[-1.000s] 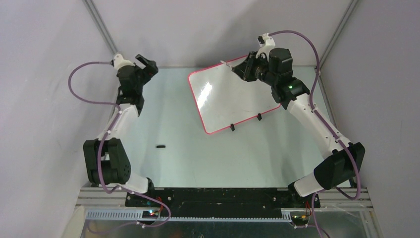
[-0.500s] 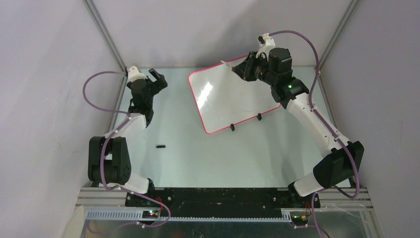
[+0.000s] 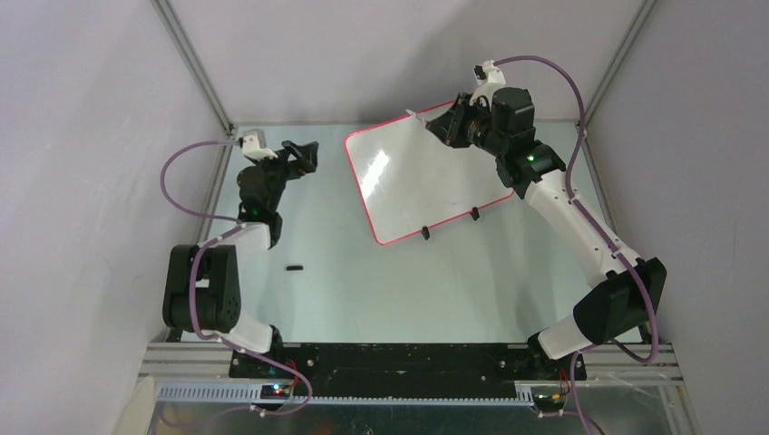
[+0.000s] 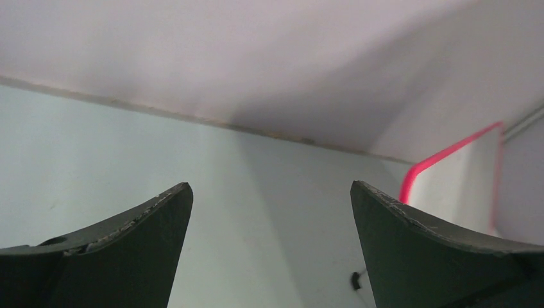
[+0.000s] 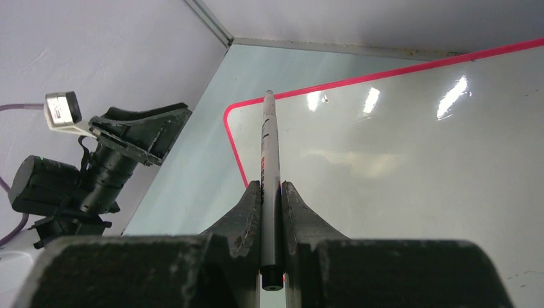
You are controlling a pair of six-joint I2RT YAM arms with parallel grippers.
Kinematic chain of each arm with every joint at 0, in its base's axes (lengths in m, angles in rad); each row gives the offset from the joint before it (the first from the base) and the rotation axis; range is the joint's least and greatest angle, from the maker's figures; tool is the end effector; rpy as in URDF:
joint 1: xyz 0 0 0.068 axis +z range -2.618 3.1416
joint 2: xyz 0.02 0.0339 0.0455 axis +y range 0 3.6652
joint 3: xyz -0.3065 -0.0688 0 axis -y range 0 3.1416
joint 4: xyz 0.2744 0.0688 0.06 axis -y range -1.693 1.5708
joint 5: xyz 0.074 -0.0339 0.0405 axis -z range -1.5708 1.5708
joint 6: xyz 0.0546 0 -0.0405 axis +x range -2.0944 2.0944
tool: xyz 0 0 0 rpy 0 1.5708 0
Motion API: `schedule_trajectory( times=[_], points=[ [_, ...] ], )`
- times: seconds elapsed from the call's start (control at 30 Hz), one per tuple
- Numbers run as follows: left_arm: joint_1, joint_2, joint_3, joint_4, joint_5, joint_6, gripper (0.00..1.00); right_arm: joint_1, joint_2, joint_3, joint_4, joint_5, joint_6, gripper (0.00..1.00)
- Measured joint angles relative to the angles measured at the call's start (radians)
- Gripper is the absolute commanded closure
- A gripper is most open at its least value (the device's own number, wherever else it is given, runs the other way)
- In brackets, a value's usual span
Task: Write a sentence on the whiteboard
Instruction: Hold the whiteboard at the center of the board.
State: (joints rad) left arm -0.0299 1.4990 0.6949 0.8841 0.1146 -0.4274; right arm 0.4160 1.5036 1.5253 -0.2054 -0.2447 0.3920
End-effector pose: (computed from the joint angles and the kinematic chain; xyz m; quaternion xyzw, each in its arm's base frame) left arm 0.3591 -0.0170 0.2735 -0.0924 0.6721 -0.2041 0.7057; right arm 0.3581 0.1726 0.4621 -0.0872 0.7622 0.3357 0.5465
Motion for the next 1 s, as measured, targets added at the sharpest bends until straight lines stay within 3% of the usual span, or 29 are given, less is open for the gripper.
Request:
schedule_trajectory(
  times=[0.17,0.43,0.67,0.8,1.0],
  points=[
    [0.055,0.109,0.113,0.083,0.235,-0.164,0.01,0.002,0.0,0.001,0.003,0.0,0.0,1.0],
    [0.082,0.469,0.341,0.478,0.593,-0.59,0.01,0.002,0.001,0.001,0.025,-0.014,0.019,1.0],
    [0.066,0.523,0.356,0.559,0.645,-0.735,0.01,0.001,0.003,0.002,0.0,-0.008,-0.002,1.0],
    [0.043,0.581,0.436,0.584,0.658,-0.794,0.01,0.0,0.003,0.002,-0.012,-0.003,-0.011,1.0],
    [0.001,0.598,0.432,0.584,0.657,-0.804,0.01,-0.002,0.001,0.002,-0.012,-0.005,-0.012,1.0]
  ],
)
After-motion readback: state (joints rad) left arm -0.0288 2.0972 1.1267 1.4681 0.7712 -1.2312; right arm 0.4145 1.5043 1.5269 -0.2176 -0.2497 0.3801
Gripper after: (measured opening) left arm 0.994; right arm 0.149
